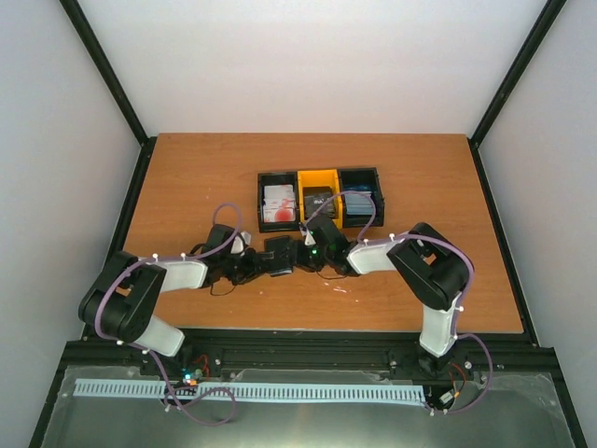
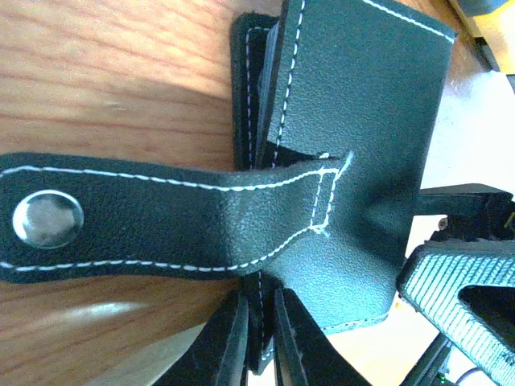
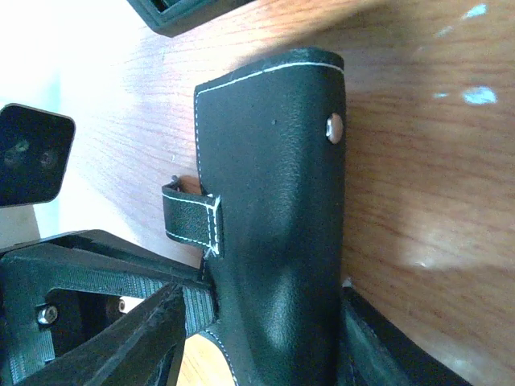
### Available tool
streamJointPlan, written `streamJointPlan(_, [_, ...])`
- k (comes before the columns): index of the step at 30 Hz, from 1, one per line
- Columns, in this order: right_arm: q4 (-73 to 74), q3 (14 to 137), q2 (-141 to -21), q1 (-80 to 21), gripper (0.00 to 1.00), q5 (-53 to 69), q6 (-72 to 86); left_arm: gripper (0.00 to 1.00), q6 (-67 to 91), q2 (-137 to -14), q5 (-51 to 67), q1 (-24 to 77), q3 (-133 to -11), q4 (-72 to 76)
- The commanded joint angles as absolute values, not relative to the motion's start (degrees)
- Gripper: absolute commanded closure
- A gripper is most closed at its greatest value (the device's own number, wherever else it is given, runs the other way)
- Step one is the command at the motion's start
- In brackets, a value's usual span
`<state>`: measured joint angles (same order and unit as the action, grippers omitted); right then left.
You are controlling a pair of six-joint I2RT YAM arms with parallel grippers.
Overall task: Put the credit cards into the card holder
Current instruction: Close the card holder at the center of the board.
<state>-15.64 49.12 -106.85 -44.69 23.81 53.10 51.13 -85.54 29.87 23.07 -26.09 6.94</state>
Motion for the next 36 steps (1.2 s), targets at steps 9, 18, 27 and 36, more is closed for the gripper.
streamJointPlan(9, [-26.48, 46.43, -108.27, -45.79, 0.80, 28.10, 56.32, 0.87, 48.20, -82.40, 28.96, 22.06, -24.26, 4.86])
streamJointPlan(18, [-12.38, 48.91, -100.94, -45.85, 0.96, 19.14, 47.85, 0.62, 47.46, -70.38, 27.27, 22.06, -24.26, 2.62])
streamJointPlan(27, [-9.05, 49.22, -92.51, -45.63, 0.96, 21.44, 45.02, 0.35, 49.20, -55.01, 19.00, 21.96, -24.02, -1.38])
streamJointPlan(36, [-15.47, 48.17, -85.48, -44.46, 0.94, 31.13, 48.47, 0.21, 49.25, -54.82, 27.43, 21.67, -27.35, 0.58])
